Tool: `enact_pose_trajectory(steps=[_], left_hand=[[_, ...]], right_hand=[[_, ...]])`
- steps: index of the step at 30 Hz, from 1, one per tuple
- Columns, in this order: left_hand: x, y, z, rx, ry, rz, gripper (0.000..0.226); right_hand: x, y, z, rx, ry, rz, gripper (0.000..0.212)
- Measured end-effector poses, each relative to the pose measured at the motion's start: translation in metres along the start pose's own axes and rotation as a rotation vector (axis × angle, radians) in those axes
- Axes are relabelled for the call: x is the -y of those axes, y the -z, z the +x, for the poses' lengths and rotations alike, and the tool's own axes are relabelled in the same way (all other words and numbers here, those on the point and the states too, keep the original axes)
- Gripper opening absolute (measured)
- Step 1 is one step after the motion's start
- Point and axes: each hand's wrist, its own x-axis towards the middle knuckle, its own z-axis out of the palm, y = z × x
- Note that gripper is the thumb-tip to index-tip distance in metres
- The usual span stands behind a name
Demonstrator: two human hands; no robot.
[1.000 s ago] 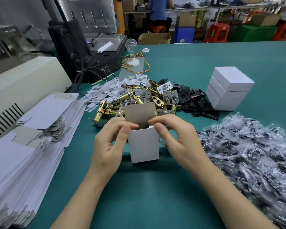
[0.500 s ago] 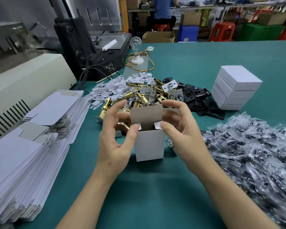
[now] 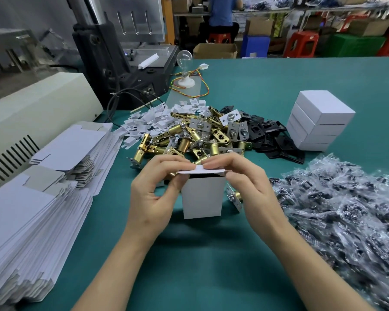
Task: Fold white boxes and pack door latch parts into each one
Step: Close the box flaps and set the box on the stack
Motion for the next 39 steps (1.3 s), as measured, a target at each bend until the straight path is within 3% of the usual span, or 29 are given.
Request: enact_pose_trajectory(steps=[6, 10, 15, 24, 29, 34, 39], left_hand=[[-0.011, -0.005, -0.003, 0.031, 0.026, -0.051, 0.048], [-0.009, -0.006, -0.003, 0.011, 0.082, -0.040, 0.026], [-0.008, -0.005, -0.004, 0.021, 0.109, -0.035, 0.017], [-0.007, -0.005, -0.004, 0.034, 0.161, -0.125, 0.019], [-0.009, -0.002, -0.003, 0.053, 0.060, -0.056, 0.018], [-0.008, 0.001, -0.002, 0.041, -0.045, -0.004, 0.016], [-0.006, 0.001, -0.002, 0.028, 0.049, -0.110, 0.013]], right_hand=[[0.004, -0.003, -0.002, 0.014, 0.021, -0.104, 0.021], [0.000, 0.000, -0.002, 0.037, 0.083, -0.182, 0.020], [-0.007, -0.002, -0.002, 0.005, 0.146, -0.298, 0.017], [-0.002, -0.002, -0.002, -0.041, 0.126, -0.233, 0.019], [-0.001, 0.001, -0.003, 0.001, 0.112, -0.200, 0.020], [-0.002, 0.011, -0.001, 0.004, 0.212, -0.296, 0.021], [-0.003, 0.011, -0.003, 0.025, 0.228, -0.288, 0.023]])
